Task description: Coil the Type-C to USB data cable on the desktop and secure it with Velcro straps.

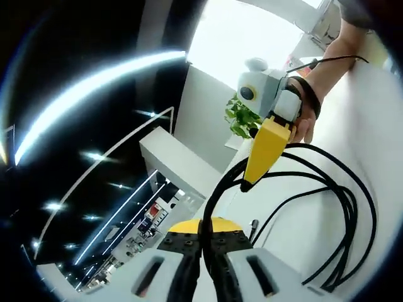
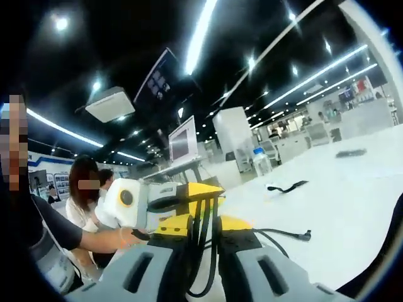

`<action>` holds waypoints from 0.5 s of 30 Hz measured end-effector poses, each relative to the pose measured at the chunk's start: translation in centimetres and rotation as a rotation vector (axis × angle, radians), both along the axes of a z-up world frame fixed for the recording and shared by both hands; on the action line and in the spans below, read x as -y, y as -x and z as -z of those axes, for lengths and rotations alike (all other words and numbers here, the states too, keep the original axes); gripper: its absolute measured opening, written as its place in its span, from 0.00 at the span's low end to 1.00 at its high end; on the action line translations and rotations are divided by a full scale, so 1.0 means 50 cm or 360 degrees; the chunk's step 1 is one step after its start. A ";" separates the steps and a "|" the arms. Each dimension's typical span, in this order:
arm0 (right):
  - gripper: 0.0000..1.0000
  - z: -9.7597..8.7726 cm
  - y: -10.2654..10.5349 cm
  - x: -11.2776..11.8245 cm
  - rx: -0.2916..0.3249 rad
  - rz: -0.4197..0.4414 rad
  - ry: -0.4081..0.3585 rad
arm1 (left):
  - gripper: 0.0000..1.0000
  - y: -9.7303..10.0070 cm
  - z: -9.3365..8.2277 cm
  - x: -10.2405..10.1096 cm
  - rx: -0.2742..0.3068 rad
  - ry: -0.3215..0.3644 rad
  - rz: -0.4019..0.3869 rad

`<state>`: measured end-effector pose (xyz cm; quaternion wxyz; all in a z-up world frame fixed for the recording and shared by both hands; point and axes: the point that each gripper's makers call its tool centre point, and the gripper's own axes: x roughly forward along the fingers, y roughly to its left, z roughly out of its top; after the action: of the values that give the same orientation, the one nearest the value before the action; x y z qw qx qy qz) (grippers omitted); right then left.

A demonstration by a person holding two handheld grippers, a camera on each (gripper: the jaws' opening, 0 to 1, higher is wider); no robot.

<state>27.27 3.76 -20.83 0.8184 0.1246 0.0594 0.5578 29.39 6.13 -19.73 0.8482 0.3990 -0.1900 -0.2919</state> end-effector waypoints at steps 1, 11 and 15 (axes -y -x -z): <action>0.13 0.001 0.000 0.000 -0.0005 -0.0001 -0.0001 | 0.04 0.000 0.000 0.000 0.0000 -0.0003 0.0001; 0.06 0.009 -0.009 0.002 -0.0113 0.0016 -0.0051 | 0.05 -0.004 0.005 0.002 0.0019 -0.0012 -0.0010; 0.05 0.007 -0.014 0.003 -0.0200 0.0010 -0.0118 | 0.05 -0.008 0.005 0.001 0.0026 0.0015 -0.0002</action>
<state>27.95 3.62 -21.20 0.8096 0.1898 0.0897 0.5482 29.78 6.08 -20.00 0.8488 0.3974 -0.1981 -0.2871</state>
